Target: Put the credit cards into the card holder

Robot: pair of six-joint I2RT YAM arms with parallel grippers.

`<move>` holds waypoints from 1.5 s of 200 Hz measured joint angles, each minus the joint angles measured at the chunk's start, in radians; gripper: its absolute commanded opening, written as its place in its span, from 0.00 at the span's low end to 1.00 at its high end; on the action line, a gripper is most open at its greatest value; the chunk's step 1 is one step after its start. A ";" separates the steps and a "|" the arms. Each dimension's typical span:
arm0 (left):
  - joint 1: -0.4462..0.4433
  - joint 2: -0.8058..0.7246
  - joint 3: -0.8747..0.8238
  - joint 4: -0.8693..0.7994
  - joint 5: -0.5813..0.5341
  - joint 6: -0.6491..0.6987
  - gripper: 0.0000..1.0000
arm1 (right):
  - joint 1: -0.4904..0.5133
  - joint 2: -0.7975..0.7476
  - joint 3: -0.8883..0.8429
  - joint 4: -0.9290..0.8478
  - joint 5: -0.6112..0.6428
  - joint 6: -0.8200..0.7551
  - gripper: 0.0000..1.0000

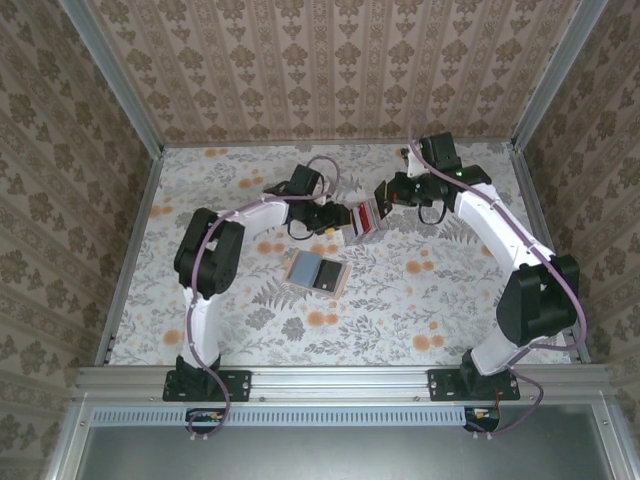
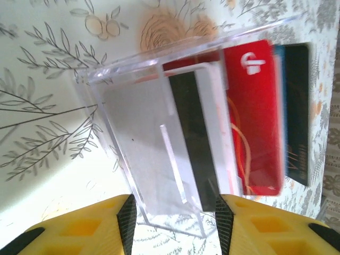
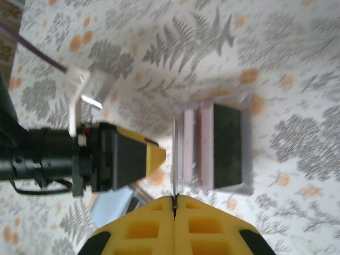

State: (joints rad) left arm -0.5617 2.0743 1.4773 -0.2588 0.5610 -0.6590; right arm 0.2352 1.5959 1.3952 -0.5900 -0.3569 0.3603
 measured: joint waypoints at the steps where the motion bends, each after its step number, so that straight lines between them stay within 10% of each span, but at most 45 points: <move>1: 0.000 -0.003 0.000 -0.001 0.000 0.001 0.47 | 0.001 -0.001 -0.003 0.001 -0.002 0.001 0.00; 114: 0.163 -0.329 -0.368 -0.116 -0.096 0.161 0.46 | 0.330 -0.093 -0.585 0.571 -0.031 0.420 0.00; 300: 0.161 -0.355 -0.559 -0.063 -0.140 0.217 0.39 | 0.400 0.135 -0.623 0.897 -0.009 0.583 0.00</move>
State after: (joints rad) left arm -0.4004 1.7191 0.9180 -0.3214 0.4206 -0.4419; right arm 0.6350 1.7313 0.7719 0.3073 -0.3660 0.9432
